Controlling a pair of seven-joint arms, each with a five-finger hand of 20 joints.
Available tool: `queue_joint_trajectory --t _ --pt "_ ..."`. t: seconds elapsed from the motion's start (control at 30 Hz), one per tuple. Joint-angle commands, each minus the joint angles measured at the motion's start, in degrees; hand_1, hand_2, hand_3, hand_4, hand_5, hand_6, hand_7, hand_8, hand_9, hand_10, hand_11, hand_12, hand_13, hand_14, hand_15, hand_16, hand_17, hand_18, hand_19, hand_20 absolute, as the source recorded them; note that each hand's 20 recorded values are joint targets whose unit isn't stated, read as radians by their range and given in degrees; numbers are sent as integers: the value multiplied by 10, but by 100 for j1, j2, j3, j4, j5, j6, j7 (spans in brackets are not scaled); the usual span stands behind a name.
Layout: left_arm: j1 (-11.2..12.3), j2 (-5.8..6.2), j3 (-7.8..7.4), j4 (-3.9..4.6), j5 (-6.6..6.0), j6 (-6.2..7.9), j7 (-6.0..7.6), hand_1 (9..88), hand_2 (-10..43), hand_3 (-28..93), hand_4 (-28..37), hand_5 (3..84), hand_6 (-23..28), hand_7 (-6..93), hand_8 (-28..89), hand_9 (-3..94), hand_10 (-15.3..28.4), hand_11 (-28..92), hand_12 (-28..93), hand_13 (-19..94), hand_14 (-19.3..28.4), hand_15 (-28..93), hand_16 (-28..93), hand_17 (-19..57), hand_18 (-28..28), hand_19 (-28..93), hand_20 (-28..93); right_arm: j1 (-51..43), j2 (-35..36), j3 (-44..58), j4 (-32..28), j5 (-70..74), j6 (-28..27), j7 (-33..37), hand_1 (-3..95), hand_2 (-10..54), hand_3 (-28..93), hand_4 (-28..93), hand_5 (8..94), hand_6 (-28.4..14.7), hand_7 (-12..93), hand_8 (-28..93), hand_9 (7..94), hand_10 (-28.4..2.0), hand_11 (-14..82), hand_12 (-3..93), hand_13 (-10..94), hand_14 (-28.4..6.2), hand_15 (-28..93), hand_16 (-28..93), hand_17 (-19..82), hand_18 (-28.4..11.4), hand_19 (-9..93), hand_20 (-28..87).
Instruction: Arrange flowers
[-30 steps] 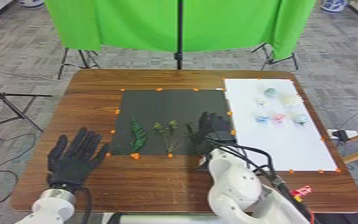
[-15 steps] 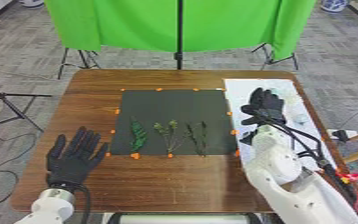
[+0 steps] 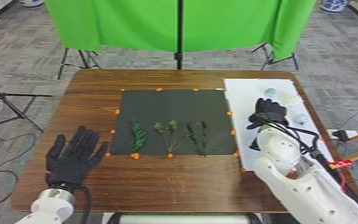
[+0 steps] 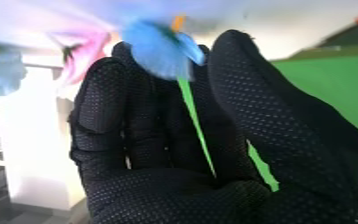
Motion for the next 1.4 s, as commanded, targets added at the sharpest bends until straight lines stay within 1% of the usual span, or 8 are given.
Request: queue_joint_trajectory --t 0.03,0.13,0.17,0.27,0.63,0.93,1.23,1.4 --pt "59 -52 59 31 -41 -15 -5 290 140 746 -282 446 70 210 -110 400 150 286 141 312 149 442 -58 -52 150 389 181 8 -95 -40 173 99 -195 159 574 -95 809 -280 577 -41 191 -103 531 -183 131 158 504 -159 445 160 352 -240 845 317" --pt "58 -63 55 34 -39 7 -25 290 140 743 -283 447 70 211 -111 400 151 287 142 312 149 442 -58 -52 150 389 181 -16 -101 -106 249 69 135 237 630 -95 733 -281 600 -36 198 -98 590 -178 159 177 552 -116 412 297 369 -229 850 324" --pt "59 -66 55 36 -35 4 -28 290 140 743 -283 447 70 211 -111 400 151 286 141 312 149 442 -58 -52 150 389 181 -21 -96 -135 270 36 255 232 652 -95 707 -280 622 -33 206 -97 626 -168 172 215 578 -100 415 338 379 -221 852 329" --pt "73 -67 60 28 -44 9 -26 289 140 741 -283 447 70 211 -111 401 151 286 141 312 149 442 -58 -52 151 390 181 -36 -73 -215 317 -145 698 197 688 -95 664 -267 684 -28 256 91 750 -133 118 398 650 -71 442 407 412 -200 856 342" --pt "112 -50 31 0 -53 5 13 288 139 738 -283 446 70 210 -111 400 150 287 142 312 149 444 -58 -52 151 390 181 170 49 -384 -354 -384 1706 -200 687 -95 676 -252 738 -15 318 161 819 -117 143 460 711 -57 449 446 451 -194 863 351" --pt "214 2 -34 -15 -68 72 120 287 139 738 -283 446 71 211 -110 399 150 288 142 312 149 443 -58 -52 150 390 181 1225 -641 -1230 -921 279 1077 -1423 677 -95 680 -254 725 -17 322 157 806 -119 142 467 699 -56 452 456 431 -194 869 361" --pt "173 131 -56 -6 -76 114 324 286 139 739 -283 446 71 211 -111 400 151 287 141 311 149 443 -58 -52 150 390 181 2191 -1560 -2605 -345 327 481 -2373 668 -95 679 -245 719 -17 322 155 802 -119 139 463 693 -60 455 453 425 -198 867 367" --pt "75 208 -75 25 -105 213 416 284 139 740 -283 446 70 213 -111 397 150 288 141 311 149 444 -58 -52 150 390 181 2574 -1876 -3300 89 503 193 -2417 667 -95 679 -246 718 -16 323 152 802 -118 139 462 694 -58 456 451 425 -199 866 370"
